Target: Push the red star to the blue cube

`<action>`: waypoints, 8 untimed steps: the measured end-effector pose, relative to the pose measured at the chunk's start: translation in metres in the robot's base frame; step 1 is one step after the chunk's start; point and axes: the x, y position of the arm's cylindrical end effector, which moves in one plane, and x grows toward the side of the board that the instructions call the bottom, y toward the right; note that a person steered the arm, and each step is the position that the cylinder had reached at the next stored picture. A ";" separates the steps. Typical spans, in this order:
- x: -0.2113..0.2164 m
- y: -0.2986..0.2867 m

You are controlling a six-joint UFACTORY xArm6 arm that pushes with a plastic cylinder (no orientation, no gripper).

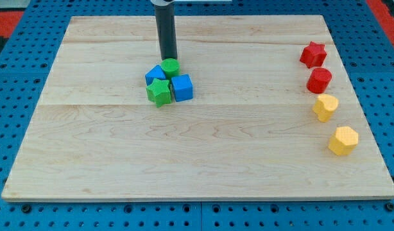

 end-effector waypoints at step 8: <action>-0.048 0.281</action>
